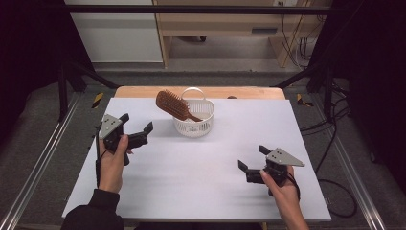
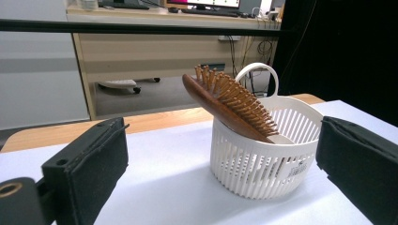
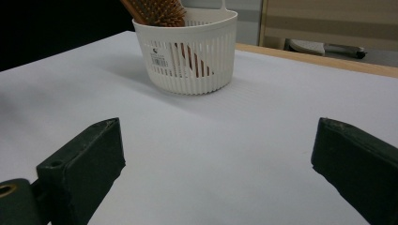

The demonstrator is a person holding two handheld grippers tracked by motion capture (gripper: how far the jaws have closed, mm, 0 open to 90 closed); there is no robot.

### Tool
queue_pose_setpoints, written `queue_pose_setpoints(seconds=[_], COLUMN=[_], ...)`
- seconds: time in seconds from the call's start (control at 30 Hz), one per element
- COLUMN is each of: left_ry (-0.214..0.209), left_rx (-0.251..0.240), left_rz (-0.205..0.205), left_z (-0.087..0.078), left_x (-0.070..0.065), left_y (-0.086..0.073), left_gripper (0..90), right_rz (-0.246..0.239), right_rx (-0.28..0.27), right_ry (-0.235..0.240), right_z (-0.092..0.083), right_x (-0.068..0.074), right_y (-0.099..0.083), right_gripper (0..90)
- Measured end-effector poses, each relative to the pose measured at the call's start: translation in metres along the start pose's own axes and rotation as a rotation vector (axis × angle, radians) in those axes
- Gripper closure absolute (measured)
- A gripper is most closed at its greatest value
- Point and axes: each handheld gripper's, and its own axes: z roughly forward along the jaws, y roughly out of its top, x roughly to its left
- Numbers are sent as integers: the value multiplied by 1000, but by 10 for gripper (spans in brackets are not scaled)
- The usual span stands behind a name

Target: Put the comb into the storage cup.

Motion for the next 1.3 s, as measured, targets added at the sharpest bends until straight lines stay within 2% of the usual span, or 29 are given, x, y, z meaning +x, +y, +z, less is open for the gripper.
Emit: queue_pose_setpoints(seconds=[0.2,0.3,0.37,0.47,0.73,0.93,1.3], left_ry=[16,11,11,13,10,-3,3], left_rx=[13,20,18,31,21,1,6], left_rz=[13,44,39,48,71,54,56], left_z=[-14,-20,-26,-32,-53,-64,-80], left_x=[12,17,19,22,27,30,32], left_y=[-3,-5,-7,-9,-7,-5,-19], left_gripper=[25,25,25,25,25,25,25], right_rz=[6,3,2,0,-7,-10,-41], right_rx=[-3,-3,-4,-5,-1,-4,-12], right_ry=[-16,-17,-19,-20,-24,-25,-35], right_z=[-2,-3,-4,-3,-3,-4,-5], right_x=[-4,-4,-4,-3,-2,-3,-3], right_y=[-1,-1,-1,0,-1,-1,-1], right_gripper=[33,33,33,33,36,35,39])
